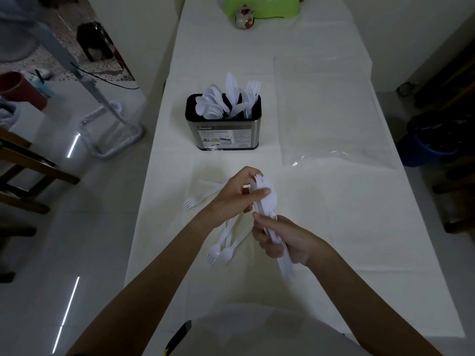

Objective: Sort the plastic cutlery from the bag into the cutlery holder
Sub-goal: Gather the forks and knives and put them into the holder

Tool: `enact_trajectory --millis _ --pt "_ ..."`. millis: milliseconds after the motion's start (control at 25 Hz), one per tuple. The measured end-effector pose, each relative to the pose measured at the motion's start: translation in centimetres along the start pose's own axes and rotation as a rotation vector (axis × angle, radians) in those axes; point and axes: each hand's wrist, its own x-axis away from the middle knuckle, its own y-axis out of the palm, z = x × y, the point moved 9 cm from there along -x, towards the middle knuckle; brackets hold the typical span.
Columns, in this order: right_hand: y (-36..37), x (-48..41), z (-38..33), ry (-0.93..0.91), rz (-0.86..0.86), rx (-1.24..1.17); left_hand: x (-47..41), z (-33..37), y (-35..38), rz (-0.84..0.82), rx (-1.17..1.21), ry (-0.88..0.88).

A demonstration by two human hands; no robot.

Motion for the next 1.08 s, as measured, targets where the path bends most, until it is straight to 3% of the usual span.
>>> enact_trajectory --millis 80,200,280,480,680,840,960,1080 --pt "-0.7 0.1 -1.0 -0.112 0.111 0.095 -0.2 -0.1 -1.0 0.076 0.027 0.0" --pt "-1.8 0.5 -2.4 -0.22 0.321 0.442 -0.4 -1.0 -2.4 0.147 0.017 -0.004" --pt "-1.6 0.6 -2.8 -0.264 0.346 0.548 -0.5 -1.4 -2.5 0.134 0.014 -0.013" --pt "-1.4 0.4 -3.1 -0.224 0.31 0.478 -0.1 -0.2 -1.5 0.055 0.06 0.043" --pt "-1.5 -0.1 -2.8 -0.158 0.273 0.519 -0.7 0.0 -2.3 0.139 0.008 0.018" --pt "-1.3 -0.5 -2.8 -0.203 0.203 0.32 -1.0 0.2 -3.2 0.179 -0.107 0.062" --pt "-0.7 -0.6 -2.4 -0.244 0.144 0.214 -1.0 1.1 -3.0 0.119 -0.187 0.141" --pt "-0.3 -0.7 -2.3 -0.219 0.065 0.063 -1.1 1.0 -2.8 0.06 0.102 0.08"
